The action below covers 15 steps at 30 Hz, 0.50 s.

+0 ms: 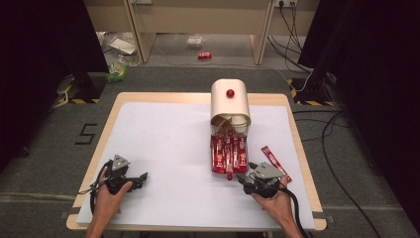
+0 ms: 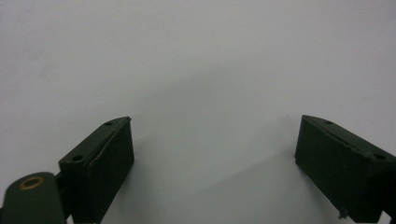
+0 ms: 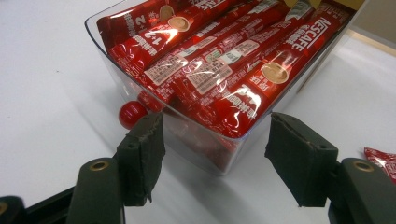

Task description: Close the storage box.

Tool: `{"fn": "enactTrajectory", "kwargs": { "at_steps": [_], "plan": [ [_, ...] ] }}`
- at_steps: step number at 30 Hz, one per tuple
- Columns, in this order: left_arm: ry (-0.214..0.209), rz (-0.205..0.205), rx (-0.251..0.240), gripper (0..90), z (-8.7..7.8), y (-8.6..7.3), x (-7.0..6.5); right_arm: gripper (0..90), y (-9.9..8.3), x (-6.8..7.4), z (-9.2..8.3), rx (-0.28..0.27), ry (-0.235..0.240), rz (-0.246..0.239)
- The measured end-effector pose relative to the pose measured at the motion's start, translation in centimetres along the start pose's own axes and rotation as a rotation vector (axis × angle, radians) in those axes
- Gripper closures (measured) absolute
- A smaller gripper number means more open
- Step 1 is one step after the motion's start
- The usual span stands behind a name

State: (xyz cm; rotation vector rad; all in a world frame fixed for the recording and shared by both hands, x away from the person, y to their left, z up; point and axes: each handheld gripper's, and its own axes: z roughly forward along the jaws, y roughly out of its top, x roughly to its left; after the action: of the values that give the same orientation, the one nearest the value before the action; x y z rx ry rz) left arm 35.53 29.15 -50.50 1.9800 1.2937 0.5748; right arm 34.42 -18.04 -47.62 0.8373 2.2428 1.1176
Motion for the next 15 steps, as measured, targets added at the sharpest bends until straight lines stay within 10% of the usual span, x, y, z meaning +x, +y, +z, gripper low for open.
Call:
{"fn": "enactTrajectory", "kwargs": {
  "at_steps": [15],
  "plan": [
    [0.001, 0.002, -0.001, 10.9, 0.0, 0.0, -0.02, 39.4, 0.6, -0.63, 0.43, -0.072, -0.059, 0.03]
  ]
}}
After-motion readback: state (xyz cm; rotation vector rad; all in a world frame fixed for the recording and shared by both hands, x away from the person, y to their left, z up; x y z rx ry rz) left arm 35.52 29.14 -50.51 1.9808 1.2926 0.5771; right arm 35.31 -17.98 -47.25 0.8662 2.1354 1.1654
